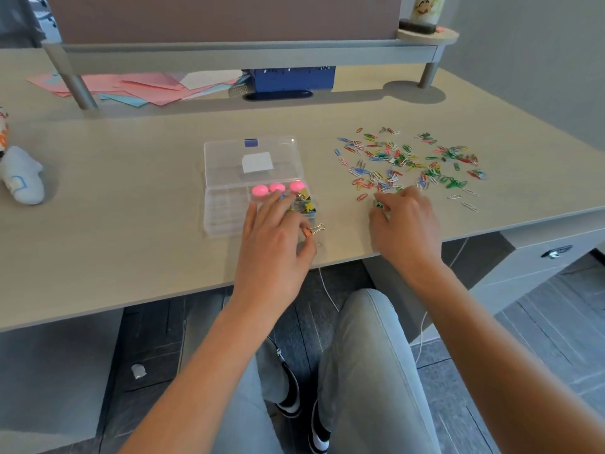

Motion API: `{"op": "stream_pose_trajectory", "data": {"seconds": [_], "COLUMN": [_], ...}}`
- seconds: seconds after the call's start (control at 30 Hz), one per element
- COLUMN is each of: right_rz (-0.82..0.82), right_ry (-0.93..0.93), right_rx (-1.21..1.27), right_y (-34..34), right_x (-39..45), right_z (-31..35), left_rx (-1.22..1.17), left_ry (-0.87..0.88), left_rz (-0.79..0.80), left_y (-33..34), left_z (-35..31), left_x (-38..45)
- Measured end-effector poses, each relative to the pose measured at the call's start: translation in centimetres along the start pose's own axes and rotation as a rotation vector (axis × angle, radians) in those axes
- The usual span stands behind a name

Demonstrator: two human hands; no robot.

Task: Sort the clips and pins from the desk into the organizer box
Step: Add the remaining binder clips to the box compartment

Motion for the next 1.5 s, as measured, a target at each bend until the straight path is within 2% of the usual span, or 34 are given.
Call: {"op": "stream_pose_trajectory", "data": {"seconds": [0.17, 0.33, 0.5, 0.7, 0.87, 1.07, 1.23, 1.37, 1.5], "right_rz": [0.008, 0.111, 0.177, 0.298, 0.297, 0.259, 0.225, 0.241, 0.219], "right_ry": [-0.137, -0.298, -0.289, -0.245, -0.234, -0.244, -0.23, -0.216, -0.244], "right_rx": [0.066, 0.011, 0.065, 0.208, 0.258, 0.285, 0.451, 0.635, 0.708], "right_y": [0.4, 1.5, 1.9, 2.3, 2.3, 2.0, 1.2, 1.0, 0.5], "right_x": [-1.1, -2.2, -2.0, -1.6, -1.7, -1.7, -1.5, -1.3, -0.8], "right_z": [2.0, 5.1, 5.8, 5.9, 5.9, 5.9, 6.4, 7.3, 8.7], "left_rx": [-0.006, 0.004, 0.01, 0.053, 0.077, 0.061, 0.116, 0.209, 0.261], "left_ry": [-0.015, -0.054, -0.098, -0.176, -0.231, -0.269, -0.227, -0.223, -0.232], "left_rz": [-0.028, -0.109, -0.163, -0.081, -0.011, -0.002, -0.066, -0.045, -0.015], "left_y": [-0.4, -2.7, -4.7, -4.4, -4.2, -4.3, -4.2, -3.5, -3.2], "left_z": [0.9, 2.9, 4.7, 6.0, 6.3, 6.5, 5.9, 5.8, 5.9], "left_x": [0.2, 0.0, 0.0, 0.9, 1.2, 1.3, 0.0, -0.9, -1.1]}}
Point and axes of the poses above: each hand's wrist, its own x-axis towards the middle knuckle, its own y-axis out of the palm, z = x × y, the point moved 10 cm from there along x, towards the middle knuckle, and after that the axes turned 13 degrees about z, right-handed, at the moved point
